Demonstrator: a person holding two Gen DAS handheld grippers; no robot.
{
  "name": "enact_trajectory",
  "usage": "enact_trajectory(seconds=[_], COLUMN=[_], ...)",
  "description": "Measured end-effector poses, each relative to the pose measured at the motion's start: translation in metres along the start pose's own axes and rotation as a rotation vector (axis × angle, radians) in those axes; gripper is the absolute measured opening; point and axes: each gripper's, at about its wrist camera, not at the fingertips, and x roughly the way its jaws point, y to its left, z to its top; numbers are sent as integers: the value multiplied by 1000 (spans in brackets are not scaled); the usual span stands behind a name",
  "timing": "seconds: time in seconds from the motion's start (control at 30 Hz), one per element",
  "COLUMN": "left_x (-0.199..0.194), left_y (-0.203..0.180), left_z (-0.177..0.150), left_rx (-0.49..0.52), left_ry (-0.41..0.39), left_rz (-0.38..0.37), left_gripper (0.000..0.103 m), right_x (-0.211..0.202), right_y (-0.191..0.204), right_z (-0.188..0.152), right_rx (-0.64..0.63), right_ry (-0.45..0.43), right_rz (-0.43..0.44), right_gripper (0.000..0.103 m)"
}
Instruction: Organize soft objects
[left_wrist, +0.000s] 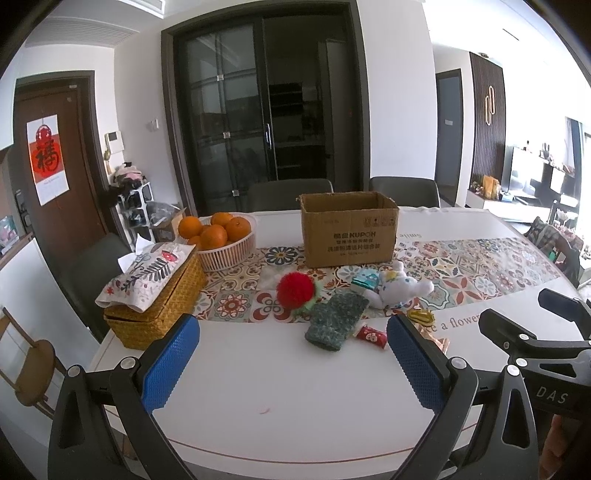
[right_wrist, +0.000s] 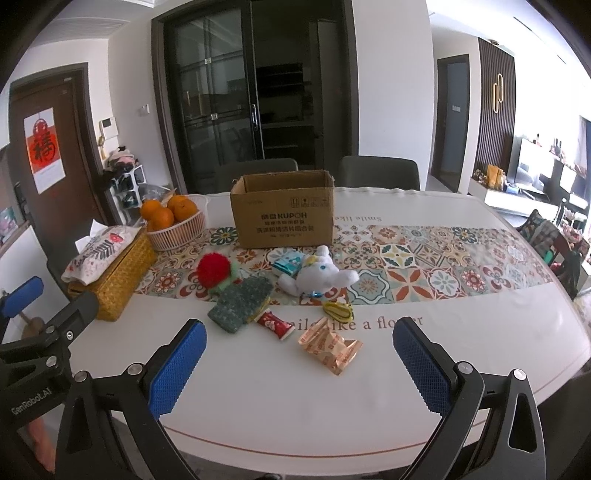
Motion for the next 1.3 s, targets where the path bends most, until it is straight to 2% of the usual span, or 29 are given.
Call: enact_trajectory(seconds=[1.3], left_x=[9], left_y=[-9], left_z=[0], left_rx=[15], left_ry=[13], left_rz=[-30], left_gripper=[103], right_x=[4], right_y=[-1], right_z=[0], right_rx=[4], right_ry=[9], right_rz=[-4], right_gripper=[102])
